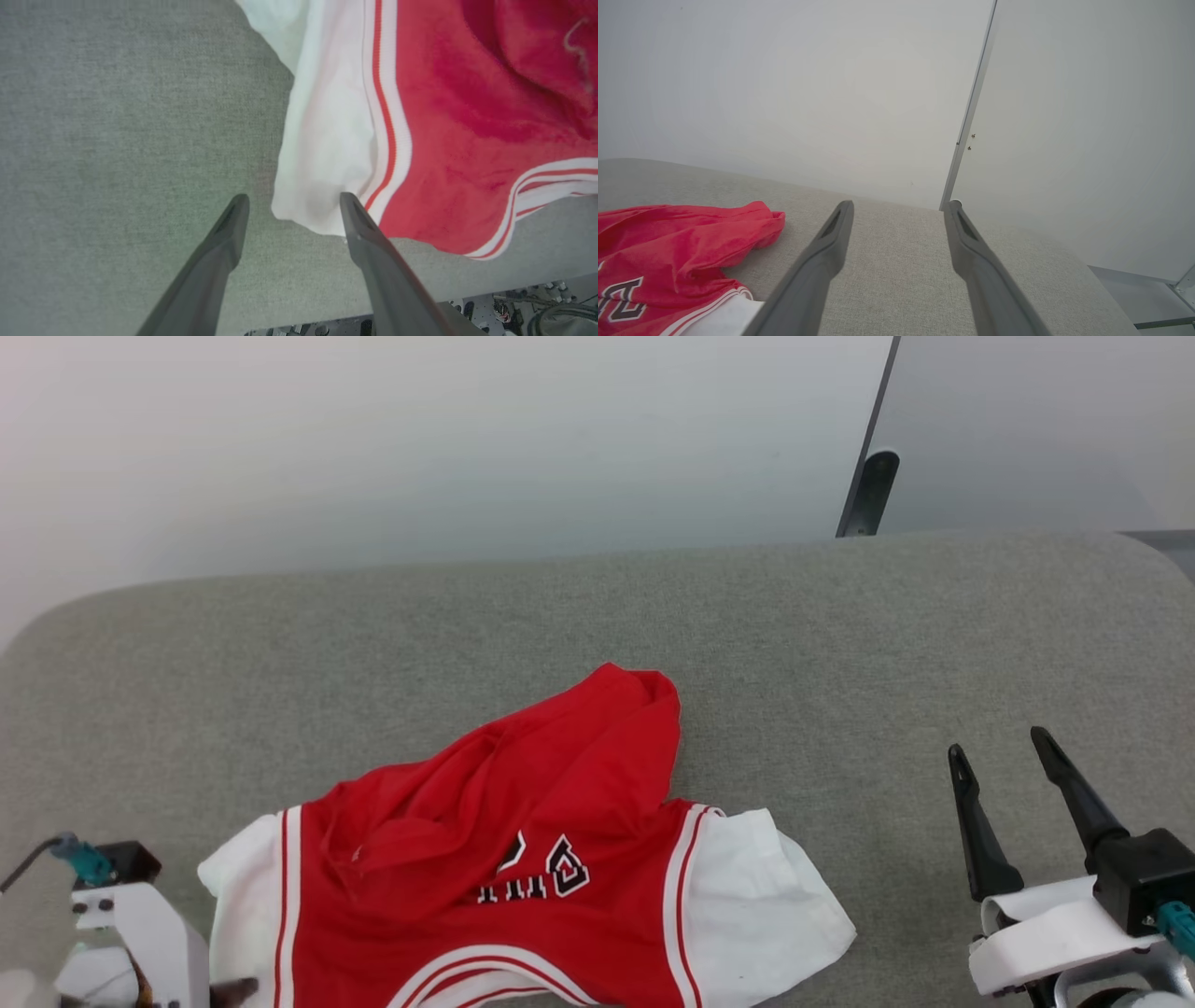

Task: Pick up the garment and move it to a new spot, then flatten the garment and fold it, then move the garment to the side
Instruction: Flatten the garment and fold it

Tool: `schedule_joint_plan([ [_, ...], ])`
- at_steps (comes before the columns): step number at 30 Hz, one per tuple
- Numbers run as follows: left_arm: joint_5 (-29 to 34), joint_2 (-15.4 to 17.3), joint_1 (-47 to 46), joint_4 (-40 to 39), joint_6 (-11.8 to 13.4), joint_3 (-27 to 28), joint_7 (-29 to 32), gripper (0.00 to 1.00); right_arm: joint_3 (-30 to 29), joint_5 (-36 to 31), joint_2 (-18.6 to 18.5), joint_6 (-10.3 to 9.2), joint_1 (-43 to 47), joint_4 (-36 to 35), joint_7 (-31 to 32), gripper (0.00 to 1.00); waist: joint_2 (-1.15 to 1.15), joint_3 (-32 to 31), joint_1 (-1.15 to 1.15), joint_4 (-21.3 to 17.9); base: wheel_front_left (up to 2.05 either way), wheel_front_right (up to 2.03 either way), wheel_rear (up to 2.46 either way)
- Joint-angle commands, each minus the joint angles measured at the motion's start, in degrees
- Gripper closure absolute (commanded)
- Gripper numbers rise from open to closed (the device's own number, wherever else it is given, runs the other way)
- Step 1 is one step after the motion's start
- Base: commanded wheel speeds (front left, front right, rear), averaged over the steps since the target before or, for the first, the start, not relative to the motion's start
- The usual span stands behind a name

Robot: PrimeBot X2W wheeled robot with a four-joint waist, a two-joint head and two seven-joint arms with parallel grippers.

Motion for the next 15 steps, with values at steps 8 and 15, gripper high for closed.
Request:
schedule_joint_plan([
  [8, 0.4, -2.4, -3.7, 5.4, -2.1, -1.0, 0.4, 0.00, -0.2, -0.6, -0.6, -0.06, -1.7, -1.2, 0.7, 0.00, 0.00, 2.5, 0.00, -0.7, 0.00, 0.00, 0.00],
  [15, 0.0, -4.4, -5.9, 10.6, -2.7, -2.0, 2.2, 0.00, -0.4, -0.6, -1.1, -0.06, -2.2, -2.1, 1.2, 0.00, 0.00, 4.5, 0.00, -0.5, 0.00, 0.00, 0.00],
])
